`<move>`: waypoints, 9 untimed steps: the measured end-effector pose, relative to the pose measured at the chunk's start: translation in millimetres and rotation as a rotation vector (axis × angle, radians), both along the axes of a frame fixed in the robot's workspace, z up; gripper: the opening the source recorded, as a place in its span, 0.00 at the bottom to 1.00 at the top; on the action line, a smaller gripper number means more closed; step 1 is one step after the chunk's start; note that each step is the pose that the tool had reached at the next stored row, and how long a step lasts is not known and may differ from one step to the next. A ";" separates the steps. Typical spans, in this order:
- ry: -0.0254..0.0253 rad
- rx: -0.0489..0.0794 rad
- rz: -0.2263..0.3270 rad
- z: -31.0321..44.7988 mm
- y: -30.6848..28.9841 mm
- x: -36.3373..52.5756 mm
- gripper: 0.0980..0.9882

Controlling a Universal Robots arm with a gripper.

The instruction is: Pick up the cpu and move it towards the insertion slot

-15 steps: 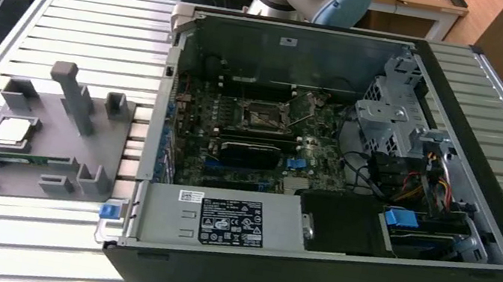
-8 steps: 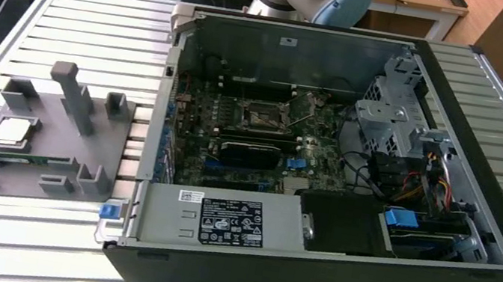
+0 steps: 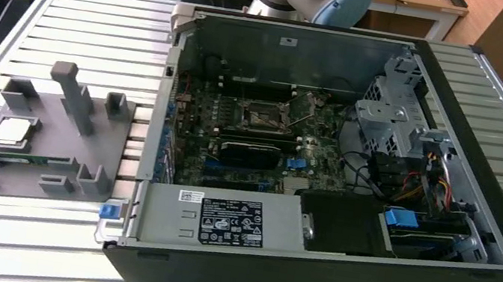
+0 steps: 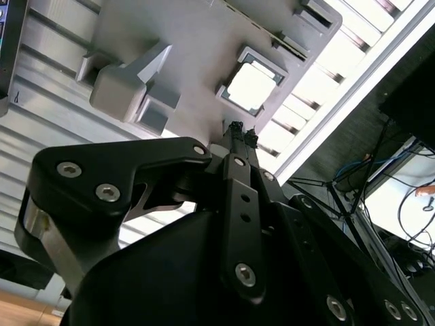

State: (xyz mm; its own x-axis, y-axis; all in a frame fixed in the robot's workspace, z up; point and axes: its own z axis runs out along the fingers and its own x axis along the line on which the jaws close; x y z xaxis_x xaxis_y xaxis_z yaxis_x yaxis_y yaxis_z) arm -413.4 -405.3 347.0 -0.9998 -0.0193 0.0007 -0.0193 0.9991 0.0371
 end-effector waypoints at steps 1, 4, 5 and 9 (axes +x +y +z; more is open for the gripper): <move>0.0001 0.000 0.000 -0.9 0.0 0.0 0.01; 0.0011 0.000 0.000 -2.6 0.1 0.0 0.01; 0.0013 0.000 0.000 -3.1 0.0 0.0 0.01; 0.0018 0.000 0.000 -4.8 0.0 0.0 0.01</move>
